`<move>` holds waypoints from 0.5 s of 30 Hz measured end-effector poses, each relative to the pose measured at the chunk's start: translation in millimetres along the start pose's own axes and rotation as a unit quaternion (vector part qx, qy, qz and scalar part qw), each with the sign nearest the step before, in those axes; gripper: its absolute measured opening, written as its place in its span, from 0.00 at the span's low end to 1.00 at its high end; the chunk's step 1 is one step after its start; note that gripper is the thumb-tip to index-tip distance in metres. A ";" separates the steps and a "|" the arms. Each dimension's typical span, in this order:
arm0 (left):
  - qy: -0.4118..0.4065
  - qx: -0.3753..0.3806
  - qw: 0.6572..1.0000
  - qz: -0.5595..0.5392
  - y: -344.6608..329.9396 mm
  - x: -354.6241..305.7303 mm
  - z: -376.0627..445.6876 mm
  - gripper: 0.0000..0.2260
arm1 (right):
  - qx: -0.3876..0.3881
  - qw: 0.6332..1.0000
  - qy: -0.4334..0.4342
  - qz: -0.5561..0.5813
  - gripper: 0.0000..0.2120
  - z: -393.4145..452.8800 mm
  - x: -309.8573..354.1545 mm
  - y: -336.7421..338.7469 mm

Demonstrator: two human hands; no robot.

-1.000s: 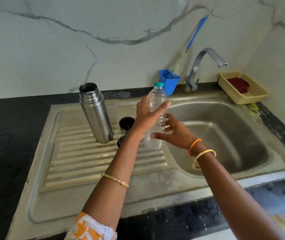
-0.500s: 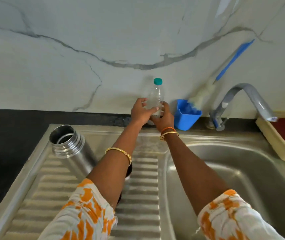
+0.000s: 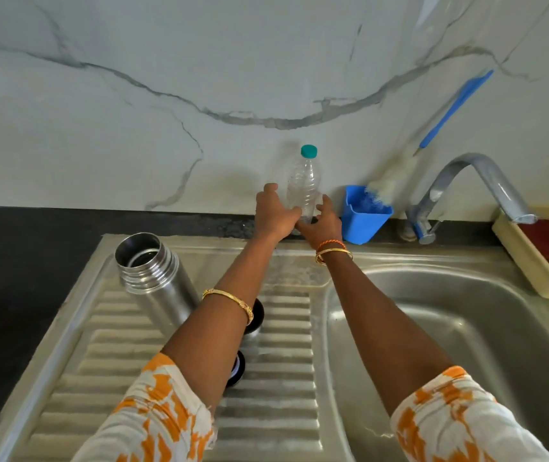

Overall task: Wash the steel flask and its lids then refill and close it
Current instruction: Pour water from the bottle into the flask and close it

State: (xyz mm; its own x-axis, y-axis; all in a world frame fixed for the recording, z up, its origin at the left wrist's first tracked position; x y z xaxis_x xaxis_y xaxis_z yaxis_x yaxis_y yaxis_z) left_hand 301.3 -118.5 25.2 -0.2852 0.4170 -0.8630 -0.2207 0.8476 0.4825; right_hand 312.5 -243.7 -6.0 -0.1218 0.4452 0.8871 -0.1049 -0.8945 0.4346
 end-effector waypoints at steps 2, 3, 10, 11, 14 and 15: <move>-0.019 0.001 1.000 0.023 6.3 -6.3 -16.8 0.30 | 0.008 0.999 -0.023 -0.027 0.37 -5.9 4.9 5.5; -0.031 0.001 0.999 0.032 8.6 -10.7 -26.5 0.29 | 0.006 0.999 -0.033 -0.034 0.36 -7.9 6.5 8.9; -0.156 -0.005 0.987 -0.042 42.3 -29.1 -119.8 0.16 | -0.152 0.987 0.006 0.044 0.09 -65.4 59.6 59.5; -0.173 -0.008 0.983 -0.061 49.5 -28.7 -133.8 0.14 | -0.160 0.985 0.008 0.067 0.10 -75.9 66.4 65.2; -0.208 -0.019 0.974 -0.088 71.5 -16.2 -173.6 0.11 | -0.158 0.981 0.020 0.108 0.08 -114.4 86.0 73.3; -0.214 -0.025 0.973 -0.084 78.5 -7.4 -186.0 0.11 | -0.155 0.981 0.022 0.117 0.08 -130.4 90.7 72.5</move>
State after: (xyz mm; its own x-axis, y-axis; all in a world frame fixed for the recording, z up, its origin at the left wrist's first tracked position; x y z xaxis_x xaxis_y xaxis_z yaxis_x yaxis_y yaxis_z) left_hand 112.7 -116.1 97.3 0.1716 0.3815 -0.9083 -0.2787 0.9031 0.3267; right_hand 165.1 -262.9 85.7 -0.2206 0.2358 0.9464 -0.3633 -0.9204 0.1446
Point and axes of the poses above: each hand's wrist, its own z-axis towards the middle knuckle, its own y-axis out of the back of the hand, x = y × z, the point moved 6 cm from there along z, towards the middle knuckle, and after that the axes turned 8 degrees about y, right-handed, at the moved point
